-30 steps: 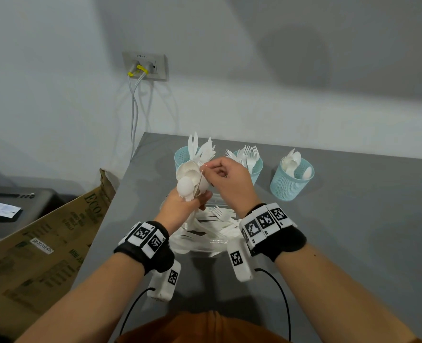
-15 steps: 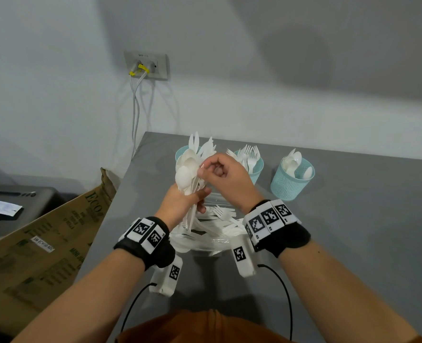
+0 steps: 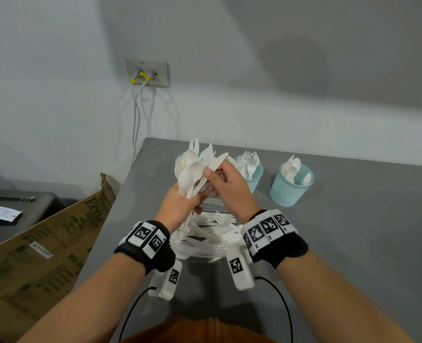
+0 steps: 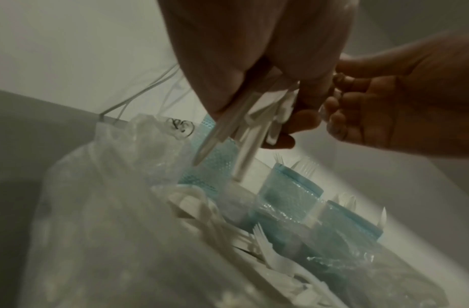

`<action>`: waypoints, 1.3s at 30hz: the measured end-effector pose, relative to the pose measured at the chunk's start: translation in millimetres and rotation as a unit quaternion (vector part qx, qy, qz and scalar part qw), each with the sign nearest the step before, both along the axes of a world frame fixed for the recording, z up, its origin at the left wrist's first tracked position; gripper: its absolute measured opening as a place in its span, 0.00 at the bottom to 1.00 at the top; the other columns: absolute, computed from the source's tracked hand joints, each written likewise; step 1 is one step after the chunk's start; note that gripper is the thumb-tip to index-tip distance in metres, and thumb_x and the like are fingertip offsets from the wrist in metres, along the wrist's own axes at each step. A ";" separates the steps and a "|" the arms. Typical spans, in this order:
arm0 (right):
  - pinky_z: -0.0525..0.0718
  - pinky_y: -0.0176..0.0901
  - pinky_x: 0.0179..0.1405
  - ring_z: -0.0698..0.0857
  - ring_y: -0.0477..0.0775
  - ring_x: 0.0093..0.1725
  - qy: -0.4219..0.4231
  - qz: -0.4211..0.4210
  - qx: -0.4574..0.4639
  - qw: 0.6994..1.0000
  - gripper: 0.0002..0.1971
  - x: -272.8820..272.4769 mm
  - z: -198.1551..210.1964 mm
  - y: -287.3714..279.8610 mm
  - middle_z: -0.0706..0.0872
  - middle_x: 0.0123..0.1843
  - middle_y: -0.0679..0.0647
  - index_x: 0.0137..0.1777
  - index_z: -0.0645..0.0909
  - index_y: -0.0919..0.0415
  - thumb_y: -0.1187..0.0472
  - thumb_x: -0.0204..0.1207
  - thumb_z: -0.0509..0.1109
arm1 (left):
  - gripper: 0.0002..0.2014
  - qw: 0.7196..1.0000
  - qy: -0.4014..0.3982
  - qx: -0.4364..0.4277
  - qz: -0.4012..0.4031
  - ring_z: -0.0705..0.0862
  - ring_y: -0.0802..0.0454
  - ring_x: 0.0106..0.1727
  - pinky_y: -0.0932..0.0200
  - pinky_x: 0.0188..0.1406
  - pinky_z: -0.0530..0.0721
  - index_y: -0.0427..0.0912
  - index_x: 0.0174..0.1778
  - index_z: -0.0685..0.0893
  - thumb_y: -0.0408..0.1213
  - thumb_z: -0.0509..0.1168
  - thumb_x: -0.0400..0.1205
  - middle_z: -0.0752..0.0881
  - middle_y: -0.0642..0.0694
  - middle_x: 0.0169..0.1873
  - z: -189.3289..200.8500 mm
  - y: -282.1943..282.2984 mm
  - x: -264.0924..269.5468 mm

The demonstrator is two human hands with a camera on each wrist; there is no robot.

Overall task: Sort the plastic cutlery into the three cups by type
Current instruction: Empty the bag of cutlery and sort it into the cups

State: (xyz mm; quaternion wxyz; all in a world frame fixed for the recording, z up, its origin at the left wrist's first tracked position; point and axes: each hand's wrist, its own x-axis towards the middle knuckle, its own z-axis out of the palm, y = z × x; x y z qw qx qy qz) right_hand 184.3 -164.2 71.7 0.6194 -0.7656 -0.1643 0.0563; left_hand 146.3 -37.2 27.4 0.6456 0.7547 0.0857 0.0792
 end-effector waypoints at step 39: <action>0.82 0.51 0.54 0.85 0.52 0.47 -0.208 0.067 -0.099 0.971 0.03 22.7 89.6 4.1 0.86 0.45 0.47 0.47 0.75 0.49 0.53 0.82 0.62 | 0.12 0.999 0.043 0.016 0.003 0.84 0.57 0.26 0.68 0.32 0.81 0.35 0.42 0.84 0.42 0.72 0.78 0.86 0.46 0.26 -13.0 16.4 9.7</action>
